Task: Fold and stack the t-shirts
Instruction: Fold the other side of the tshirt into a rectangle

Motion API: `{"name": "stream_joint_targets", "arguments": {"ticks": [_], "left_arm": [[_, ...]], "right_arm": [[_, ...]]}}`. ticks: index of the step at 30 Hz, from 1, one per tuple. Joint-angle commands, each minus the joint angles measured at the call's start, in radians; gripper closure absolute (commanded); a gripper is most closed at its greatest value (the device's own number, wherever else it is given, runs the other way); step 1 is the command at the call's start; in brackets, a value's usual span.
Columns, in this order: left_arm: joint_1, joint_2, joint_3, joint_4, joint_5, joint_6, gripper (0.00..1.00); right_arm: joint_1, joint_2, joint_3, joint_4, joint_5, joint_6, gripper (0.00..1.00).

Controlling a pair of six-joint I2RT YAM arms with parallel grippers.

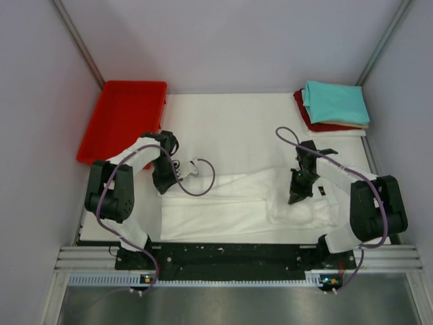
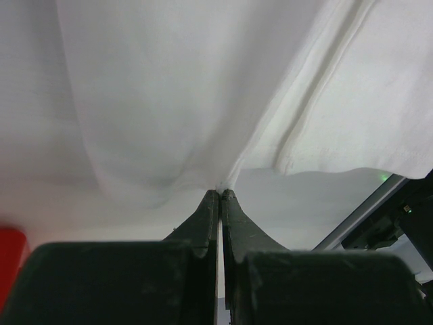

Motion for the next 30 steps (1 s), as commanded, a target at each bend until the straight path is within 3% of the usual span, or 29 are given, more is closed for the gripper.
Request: {"name": "stream_joint_targets", "arguments": {"ticks": [1, 4, 8, 12, 15, 20, 21, 24, 28, 30], "left_arm": [[-0.002, -0.021, 0.010, -0.016, 0.009, 0.012, 1.00], [-0.002, -0.013, 0.012, -0.003, -0.003, 0.012, 1.00], [-0.002, -0.006, 0.015, 0.003, 0.003, 0.009, 1.00], [-0.002, -0.010, 0.007, -0.002, 0.000, 0.015, 1.00], [-0.002, -0.009, 0.005, 0.001, -0.001, 0.018, 1.00], [-0.002, -0.018, 0.007, 0.007, 0.011, 0.014, 1.00], [-0.002, -0.023, 0.004, 0.012, 0.014, 0.012, 1.00], [-0.002, -0.039, -0.010, 0.035, 0.003, 0.003, 0.92], [-0.002, -0.073, -0.037, 0.081, -0.063, -0.005, 0.80], [-0.002, -0.091, -0.057, 0.063, -0.054, 0.026, 0.66]], "right_arm": [[0.025, -0.087, -0.118, 0.039, 0.003, 0.062, 1.00], [0.092, -0.179, -0.199, 0.031, 0.001, 0.163, 1.00], [0.159, -0.181, -0.256, -0.005, -0.058, 0.218, 1.00], [0.154, -0.311, -0.163, -0.094, -0.019, 0.252, 1.00], [0.090, -0.405, -0.065, -0.133, 0.052, 0.275, 0.76], [-0.105, -0.494, -0.072, -0.081, 0.110, 0.323, 0.43], [-0.146, -0.505, -0.089, -0.052, 0.112, 0.330, 0.42], [-0.251, -0.506, -0.114, 0.030, 0.142, 0.335, 0.42], [-0.332, -0.437, -0.088, 0.145, 0.144, 0.203, 0.41], [-0.360, -0.382, -0.075, 0.227, 0.098, 0.153, 0.42]]}}
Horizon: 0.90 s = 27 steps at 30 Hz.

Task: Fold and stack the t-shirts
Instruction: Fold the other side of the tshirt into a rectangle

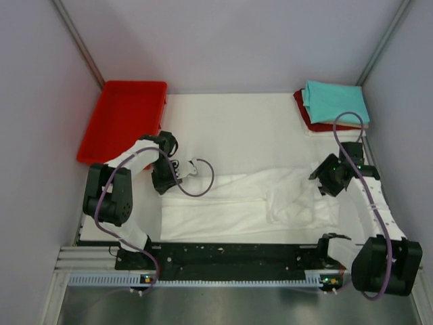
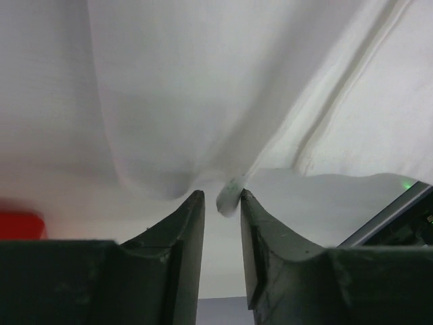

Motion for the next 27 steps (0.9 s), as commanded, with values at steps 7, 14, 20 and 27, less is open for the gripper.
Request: {"name": "stream_joint_targets", "arguments": {"ticks": [7, 14, 20, 27], "left_arm": [[0.001, -0.164, 0.077, -0.266, 0.195, 0.173, 0.42], [0.025, -0.051, 0.226, -0.018, 0.146, -0.144, 0.41], [0.038, 0.129, 0.228, 0.097, 0.092, -0.201, 0.40], [0.041, 0.210, 0.109, 0.186, 0.037, -0.179, 0.62]], "right_arm": [[-0.082, 0.246, 0.115, 0.340, 0.030, -0.280, 0.44], [-0.082, 0.446, 0.174, 0.443, -0.089, -0.331, 0.51], [-0.082, 0.535, 0.197, 0.460, -0.112, -0.363, 0.77], [-0.082, 0.611, 0.263, 0.564, -0.186, -0.460, 1.00]]}}
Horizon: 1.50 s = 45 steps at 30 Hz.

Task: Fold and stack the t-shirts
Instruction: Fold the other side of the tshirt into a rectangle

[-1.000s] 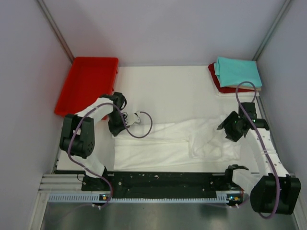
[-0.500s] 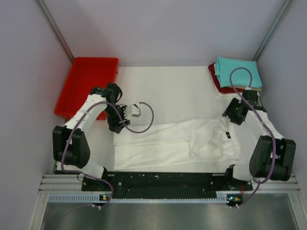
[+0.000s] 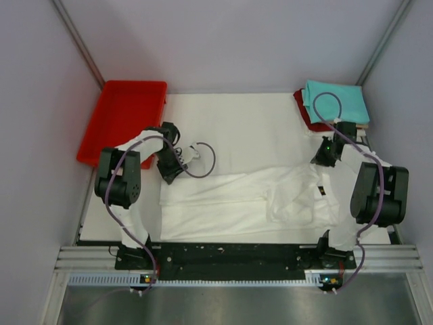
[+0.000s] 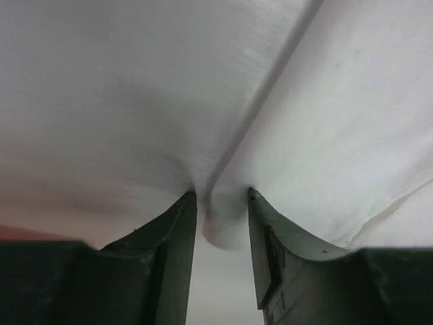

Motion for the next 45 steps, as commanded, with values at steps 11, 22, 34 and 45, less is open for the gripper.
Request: {"name": "stream_joint_targets", "arguments": {"ticks": [11, 22, 34, 45], "left_arm": [[0.144, -0.110, -0.190, 0.097, -0.069, -0.163, 1.00], [0.219, -0.170, -0.237, 0.123, -0.122, -0.183, 0.72], [0.061, -0.398, -0.082, -0.001, 0.061, -0.089, 0.54], [-0.622, -0.278, 0.153, 0.149, 0.204, -0.067, 0.52]], "right_arm": [[0.040, 0.193, 0.278, 0.212, -0.245, -0.171, 1.00], [0.207, 0.408, 0.645, 0.090, -0.107, -0.098, 0.56], [0.199, -0.042, 0.285, -0.170, -0.022, -0.204, 0.48], [0.098, -0.109, 0.005, -0.056, -0.217, 0.115, 0.53]]}}
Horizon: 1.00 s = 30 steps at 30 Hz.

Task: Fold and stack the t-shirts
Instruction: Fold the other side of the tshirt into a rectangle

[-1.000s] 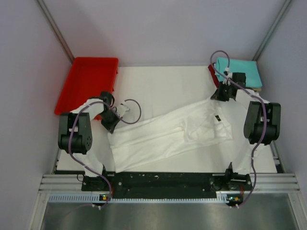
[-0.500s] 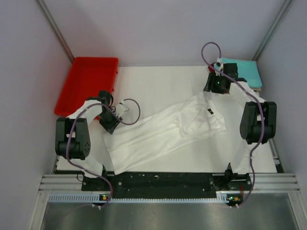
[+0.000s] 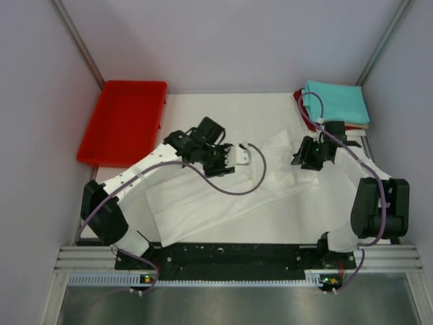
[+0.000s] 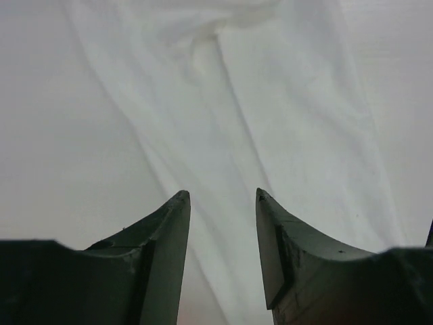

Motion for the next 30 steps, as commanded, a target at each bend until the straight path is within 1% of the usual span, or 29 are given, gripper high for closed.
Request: {"name": "stream_joint_targets", "arguments": {"ticks": [1, 3, 5, 8, 12, 18, 22, 24, 27, 29, 30], "left_arm": [[-0.216, 0.102, 0.036, 0.137, 0.088, 0.056, 0.51], [-0.276, 0.162, 0.042, 0.231, 0.091, 0.073, 0.49], [-0.296, 0.217, 0.055, 0.298, 0.124, 0.063, 0.48], [-0.305, 0.286, 0.075, 0.341, 0.169, 0.063, 0.47], [-0.324, 0.368, 0.071, 0.367, 0.114, 0.119, 0.42], [-0.332, 0.403, 0.036, 0.467, 0.030, 0.104, 0.43], [-0.332, 0.419, 0.029, 0.487, 0.011, 0.101, 0.44], [-0.332, 0.429, 0.028, 0.489, 0.025, 0.104, 0.47], [-0.332, 0.449, 0.026, 0.472, 0.039, 0.112, 0.50], [-0.333, 0.458, 0.028, 0.455, 0.034, 0.115, 0.50], [-0.333, 0.462, 0.028, 0.444, 0.034, 0.122, 0.50]], "right_arm": [[-0.070, 0.034, -0.022, 0.077, -0.080, 0.193, 0.54], [-0.073, 0.077, -0.034, 0.077, -0.122, 0.201, 0.59], [-0.073, 0.094, -0.059, 0.077, -0.137, 0.207, 0.60], [-0.073, 0.093, -0.092, 0.079, -0.130, 0.215, 0.60], [-0.071, 0.104, -0.105, 0.119, -0.154, 0.239, 0.59], [-0.056, 0.124, -0.100, 0.133, -0.168, 0.256, 0.58], [-0.056, 0.091, -0.108, 0.131, -0.165, 0.260, 0.56], [-0.051, 0.084, -0.108, 0.131, -0.166, 0.259, 0.55], [-0.031, 0.107, -0.112, 0.152, -0.212, 0.264, 0.55], [-0.024, 0.134, -0.120, 0.162, -0.246, 0.264, 0.57], [-0.024, 0.142, -0.122, 0.162, -0.243, 0.259, 0.61]]}}
